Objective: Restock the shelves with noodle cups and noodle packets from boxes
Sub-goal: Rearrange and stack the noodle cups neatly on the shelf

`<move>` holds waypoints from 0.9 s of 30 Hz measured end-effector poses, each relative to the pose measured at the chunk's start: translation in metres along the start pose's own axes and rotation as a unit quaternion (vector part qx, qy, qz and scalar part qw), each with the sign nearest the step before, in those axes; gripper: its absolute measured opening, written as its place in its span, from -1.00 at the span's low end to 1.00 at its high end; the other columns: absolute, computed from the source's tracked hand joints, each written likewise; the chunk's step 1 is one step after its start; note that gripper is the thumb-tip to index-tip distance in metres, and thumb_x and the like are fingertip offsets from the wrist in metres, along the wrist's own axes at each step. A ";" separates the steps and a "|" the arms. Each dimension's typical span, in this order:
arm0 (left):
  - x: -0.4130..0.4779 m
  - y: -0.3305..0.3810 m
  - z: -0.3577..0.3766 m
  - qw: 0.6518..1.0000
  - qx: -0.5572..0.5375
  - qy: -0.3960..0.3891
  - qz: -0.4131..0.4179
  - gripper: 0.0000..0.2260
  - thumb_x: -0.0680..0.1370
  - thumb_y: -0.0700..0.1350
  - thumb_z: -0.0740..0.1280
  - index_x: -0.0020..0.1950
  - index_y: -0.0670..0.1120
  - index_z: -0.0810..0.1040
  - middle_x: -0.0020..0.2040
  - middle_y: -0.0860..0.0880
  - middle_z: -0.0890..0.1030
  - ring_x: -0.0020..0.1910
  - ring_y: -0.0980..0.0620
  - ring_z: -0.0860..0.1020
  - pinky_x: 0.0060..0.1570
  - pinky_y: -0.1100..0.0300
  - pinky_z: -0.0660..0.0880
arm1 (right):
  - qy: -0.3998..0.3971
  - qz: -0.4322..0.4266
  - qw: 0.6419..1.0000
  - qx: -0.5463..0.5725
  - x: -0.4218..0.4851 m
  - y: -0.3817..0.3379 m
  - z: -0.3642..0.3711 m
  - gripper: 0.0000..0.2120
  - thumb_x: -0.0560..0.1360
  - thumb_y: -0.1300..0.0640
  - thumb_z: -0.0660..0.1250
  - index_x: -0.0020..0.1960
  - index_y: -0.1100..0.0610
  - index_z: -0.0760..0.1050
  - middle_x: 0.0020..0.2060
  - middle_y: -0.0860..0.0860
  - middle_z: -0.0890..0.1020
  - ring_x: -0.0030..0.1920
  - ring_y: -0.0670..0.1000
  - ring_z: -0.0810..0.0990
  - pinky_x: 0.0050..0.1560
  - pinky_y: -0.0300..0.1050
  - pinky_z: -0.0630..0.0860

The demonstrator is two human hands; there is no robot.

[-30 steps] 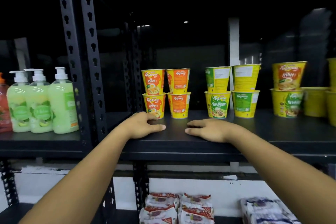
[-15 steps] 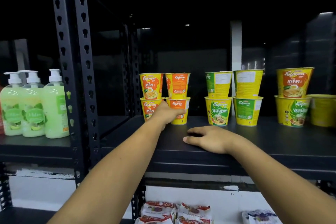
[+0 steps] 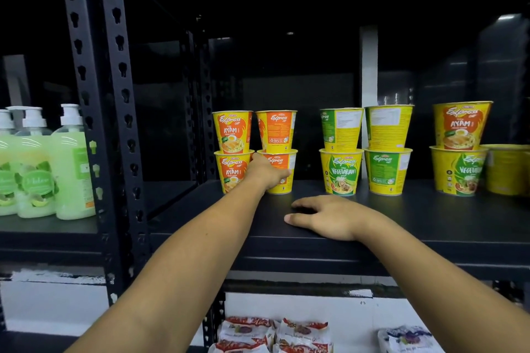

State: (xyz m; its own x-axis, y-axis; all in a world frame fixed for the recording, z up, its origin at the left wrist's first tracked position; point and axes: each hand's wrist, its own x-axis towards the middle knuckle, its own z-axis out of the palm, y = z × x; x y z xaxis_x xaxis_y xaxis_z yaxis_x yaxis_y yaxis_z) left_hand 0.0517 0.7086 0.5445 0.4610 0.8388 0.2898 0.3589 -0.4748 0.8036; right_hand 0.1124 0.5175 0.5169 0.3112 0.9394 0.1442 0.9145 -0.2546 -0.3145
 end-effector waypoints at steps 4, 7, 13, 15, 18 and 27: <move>0.001 0.000 -0.001 1.000 0.009 -0.011 0.009 -0.24 0.48 0.03 0.58 0.52 -0.09 0.23 0.38 -0.11 0.51 0.34 -0.16 0.53 0.26 -0.07 0.49 | 0.002 0.000 1.000 0.000 0.001 0.000 0.000 -0.41 0.56 -0.40 0.19 0.51 -0.16 0.40 0.47 -0.08 0.46 0.44 0.01 0.42 0.36 -0.06 0.36; 0.000 -0.002 -0.003 1.000 0.006 -0.018 0.017 -0.24 0.47 0.03 0.58 0.51 -0.10 0.23 0.39 -0.11 0.51 0.35 -0.15 0.53 0.30 -0.08 0.49 | 0.007 -0.002 1.000 0.013 0.001 0.001 0.000 -0.43 0.56 -0.38 0.23 0.47 -0.14 0.45 0.43 -0.07 0.50 0.41 0.01 0.45 0.35 -0.06 0.39; -0.009 -0.007 -0.008 0.999 -0.004 -0.026 0.043 -0.27 0.46 0.04 0.59 0.48 -0.07 0.28 0.37 -0.06 0.53 0.34 -0.12 0.53 0.26 -0.05 0.49 | 0.051 0.006 0.998 0.021 0.004 0.005 0.001 -0.41 0.53 -0.35 0.30 0.41 -0.01 0.54 0.33 -0.04 0.59 0.31 0.01 0.52 0.29 -0.09 0.45; -0.016 -0.010 -0.012 0.998 -0.012 -0.031 0.054 -0.30 0.45 0.04 0.60 0.45 -0.06 0.31 0.35 -0.04 0.55 0.32 -0.09 0.55 0.24 -0.02 0.50 | 0.056 0.014 0.998 0.017 0.005 0.006 0.001 -0.38 0.52 -0.37 0.30 0.41 0.02 0.54 0.32 -0.03 0.59 0.30 0.01 0.53 0.27 -0.09 0.46; -0.033 -0.015 -0.023 0.996 -0.024 -0.035 0.073 -0.32 0.45 0.05 0.60 0.43 -0.04 0.32 0.29 0.01 0.55 0.28 -0.04 0.55 0.20 0.03 0.49 | 0.057 0.024 0.998 0.012 0.006 0.007 0.001 -0.34 0.51 -0.40 0.30 0.41 0.02 0.54 0.31 -0.02 0.60 0.28 0.01 0.54 0.26 -0.07 0.48; -0.101 -0.028 -0.059 0.990 -0.042 -0.046 0.125 -0.28 0.37 0.18 0.62 0.42 0.10 0.37 0.25 0.14 0.61 0.20 0.11 0.59 0.24 0.02 0.55 | 0.040 0.006 0.999 0.010 -0.002 0.004 0.001 -0.29 0.47 -0.46 0.28 0.45 -0.04 0.49 0.35 -0.08 0.58 0.30 -0.02 0.53 0.29 -0.05 0.46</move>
State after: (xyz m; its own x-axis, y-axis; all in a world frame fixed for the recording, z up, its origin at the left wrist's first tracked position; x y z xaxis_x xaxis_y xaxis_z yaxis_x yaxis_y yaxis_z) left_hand -0.0532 0.6528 0.5231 0.6002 0.6678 0.4402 0.1567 -0.6378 0.7541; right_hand 0.1151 0.5151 0.5150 0.3423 0.9147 0.2148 0.9057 -0.2604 -0.3345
